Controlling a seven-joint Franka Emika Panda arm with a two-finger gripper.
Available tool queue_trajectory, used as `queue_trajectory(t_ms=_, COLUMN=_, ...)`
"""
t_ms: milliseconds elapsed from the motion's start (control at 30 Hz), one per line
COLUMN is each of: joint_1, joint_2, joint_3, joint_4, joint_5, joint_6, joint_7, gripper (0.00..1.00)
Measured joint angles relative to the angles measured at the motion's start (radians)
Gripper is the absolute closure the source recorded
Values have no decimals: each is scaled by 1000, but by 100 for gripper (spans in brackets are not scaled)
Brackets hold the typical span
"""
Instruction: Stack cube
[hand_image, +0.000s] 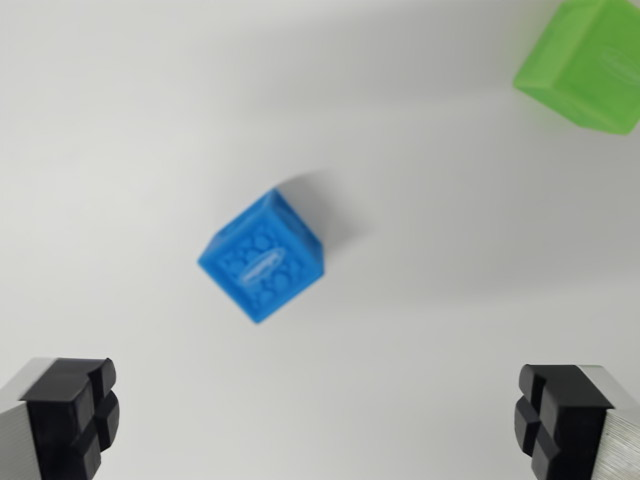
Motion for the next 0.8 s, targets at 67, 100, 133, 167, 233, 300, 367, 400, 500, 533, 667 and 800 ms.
queue_trajectory(t_ms=67, joint_1=-4, joint_2=10, joint_3=-4, joint_4=2, joint_5=3, joint_6=8, joint_7=3, gripper=0)
queue_trajectory(t_ms=100, joint_1=-7, joint_2=16, joint_3=-5, joint_4=4, joint_5=4, joint_6=12, joint_7=5, gripper=0)
queue_trajectory(t_ms=133, joint_1=-9, joint_2=22, joint_3=-7, joint_4=5, joint_5=6, joint_6=16, joint_7=7, gripper=0)
queue_trajectory(t_ms=167, joint_1=-11, joint_2=28, joint_3=-9, joint_4=7, joint_5=7, joint_6=21, joint_7=9, gripper=0)
queue_trajectory(t_ms=233, joint_1=-16, joint_2=40, joint_3=-13, joint_4=11, joint_5=10, joint_6=29, joint_7=13, gripper=0)
queue_trajectory(t_ms=300, joint_1=-19, joint_2=49, joint_3=-16, joint_4=15, joint_5=13, joint_6=36, joint_7=16, gripper=0)
queue_trajectory(t_ms=367, joint_1=-24, joint_2=63, joint_3=-19, joint_4=20, joint_5=17, joint_6=44, joint_7=20, gripper=0)
queue_trajectory(t_ms=400, joint_1=-27, joint_2=69, joint_3=-21, joint_4=22, joint_5=19, joint_6=47, joint_7=21, gripper=0)
queue_trajectory(t_ms=500, joint_1=-35, joint_2=90, joint_3=-26, joint_4=31, joint_5=24, joint_6=60, joint_7=27, gripper=0)
queue_trajectory(t_ms=533, joint_1=-38, joint_2=97, joint_3=-28, joint_4=34, joint_5=26, joint_6=64, joint_7=29, gripper=0)
queue_trajectory(t_ms=667, joint_1=-48, joint_2=123, joint_3=-34, joint_4=47, joint_5=33, joint_6=78, joint_7=36, gripper=0)
queue_trajectory(t_ms=800, joint_1=-59, joint_2=153, joint_3=-40, joint_4=63, joint_5=42, joint_6=91, joint_7=44, gripper=0)
